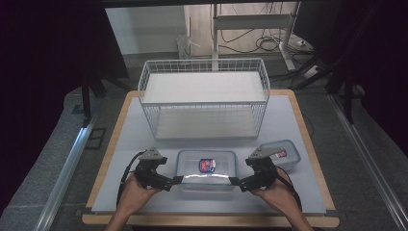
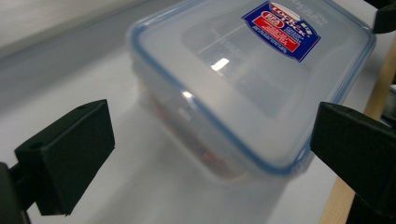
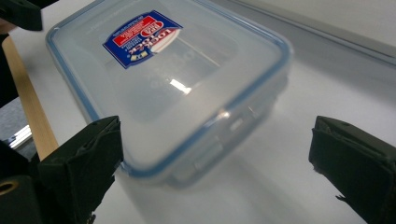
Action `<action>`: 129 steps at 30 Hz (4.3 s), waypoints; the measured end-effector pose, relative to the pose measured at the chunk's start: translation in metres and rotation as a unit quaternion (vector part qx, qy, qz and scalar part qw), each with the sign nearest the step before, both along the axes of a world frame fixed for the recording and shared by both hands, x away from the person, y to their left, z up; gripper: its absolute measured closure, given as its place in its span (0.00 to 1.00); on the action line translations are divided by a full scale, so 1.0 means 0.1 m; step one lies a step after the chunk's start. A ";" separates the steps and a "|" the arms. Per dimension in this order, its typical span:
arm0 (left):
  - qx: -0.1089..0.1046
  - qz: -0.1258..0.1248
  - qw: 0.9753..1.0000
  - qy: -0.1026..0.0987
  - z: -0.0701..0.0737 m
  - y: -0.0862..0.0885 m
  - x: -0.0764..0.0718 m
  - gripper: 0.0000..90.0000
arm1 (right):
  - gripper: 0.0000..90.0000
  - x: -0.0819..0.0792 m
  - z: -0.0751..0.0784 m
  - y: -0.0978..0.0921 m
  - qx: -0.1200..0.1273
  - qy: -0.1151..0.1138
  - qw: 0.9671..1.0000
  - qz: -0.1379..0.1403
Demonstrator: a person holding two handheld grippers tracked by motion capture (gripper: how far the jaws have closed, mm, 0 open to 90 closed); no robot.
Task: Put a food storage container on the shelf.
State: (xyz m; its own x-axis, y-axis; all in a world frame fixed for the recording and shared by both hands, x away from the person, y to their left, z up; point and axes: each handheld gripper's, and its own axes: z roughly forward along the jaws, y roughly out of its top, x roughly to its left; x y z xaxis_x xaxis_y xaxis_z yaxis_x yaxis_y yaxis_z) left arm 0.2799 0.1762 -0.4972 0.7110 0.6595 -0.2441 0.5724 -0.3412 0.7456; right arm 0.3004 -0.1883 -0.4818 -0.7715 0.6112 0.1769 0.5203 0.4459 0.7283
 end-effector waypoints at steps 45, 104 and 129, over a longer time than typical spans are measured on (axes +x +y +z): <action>-0.065 -0.007 0.998 0.012 -0.02 0.03 -0.29 0.45 | 0.46 -0.09 -0.06 -0.09 0.095 0.084 0.992 0.015; -0.162 0.031 0.986 0.021 0.59 0.16 0.05 0.58 | 0.58 0.17 0.59 -0.14 0.169 0.037 0.985 -0.017; -0.163 0.036 0.986 -0.027 1.47 0.27 0.61 0.57 | 0.58 0.71 1.41 -0.03 0.182 -0.002 0.983 -0.014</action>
State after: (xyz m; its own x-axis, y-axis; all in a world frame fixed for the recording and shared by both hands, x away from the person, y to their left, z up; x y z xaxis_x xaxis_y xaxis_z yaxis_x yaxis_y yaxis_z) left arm 0.3412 0.2032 -0.3498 0.6822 0.6020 -0.4150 0.5437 -0.0382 0.8384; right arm 0.3716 -0.1913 -0.3404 -0.7568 0.5283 0.3849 0.5251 0.1408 0.8393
